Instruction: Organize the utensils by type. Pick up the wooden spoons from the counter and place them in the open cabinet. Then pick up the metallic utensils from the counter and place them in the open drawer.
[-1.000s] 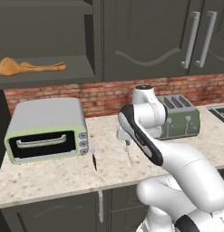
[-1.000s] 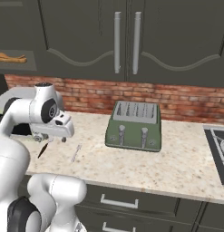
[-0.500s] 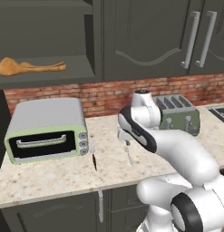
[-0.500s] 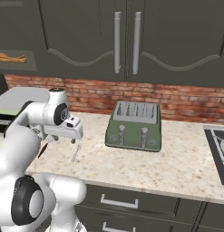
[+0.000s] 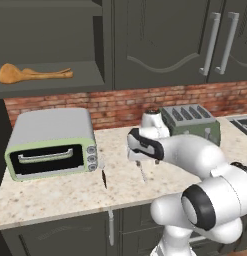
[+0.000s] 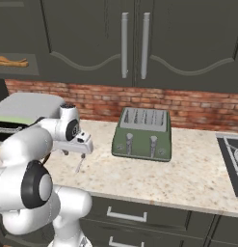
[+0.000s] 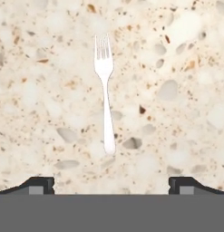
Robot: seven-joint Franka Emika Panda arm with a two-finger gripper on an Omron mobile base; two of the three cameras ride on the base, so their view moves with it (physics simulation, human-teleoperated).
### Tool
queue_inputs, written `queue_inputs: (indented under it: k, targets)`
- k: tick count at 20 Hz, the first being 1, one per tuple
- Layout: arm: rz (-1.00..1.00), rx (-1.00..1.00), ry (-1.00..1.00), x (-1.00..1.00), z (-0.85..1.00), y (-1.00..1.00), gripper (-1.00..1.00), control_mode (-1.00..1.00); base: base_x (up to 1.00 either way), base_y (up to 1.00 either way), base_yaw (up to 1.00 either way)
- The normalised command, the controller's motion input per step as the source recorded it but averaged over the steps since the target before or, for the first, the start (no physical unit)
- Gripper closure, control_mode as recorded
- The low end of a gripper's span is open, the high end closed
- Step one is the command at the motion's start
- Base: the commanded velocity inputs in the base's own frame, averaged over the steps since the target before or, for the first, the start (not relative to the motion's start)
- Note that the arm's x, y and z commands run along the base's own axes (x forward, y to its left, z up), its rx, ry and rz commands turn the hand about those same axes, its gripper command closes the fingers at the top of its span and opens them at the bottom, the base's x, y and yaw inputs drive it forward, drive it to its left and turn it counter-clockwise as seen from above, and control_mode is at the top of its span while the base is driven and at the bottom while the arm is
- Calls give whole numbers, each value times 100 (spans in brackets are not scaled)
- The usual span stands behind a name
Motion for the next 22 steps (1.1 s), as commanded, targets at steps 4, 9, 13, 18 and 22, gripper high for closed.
queue_inputs:
  k: [4,9,13,18,22]
  targets:
    - [0,0,0,18,-43,0,-100,-100,0,0,0]
    - [0,0,0,9,-41,0,-100,-100,0,0,0]
    - [0,0,0,6,-26,0,-100,-100,0,0,0]
    - [0,0,0,1,-23,0,-100,-100,0,0,0]
    - [0,0,0,0,-27,0,-100,-100,0,0,0]
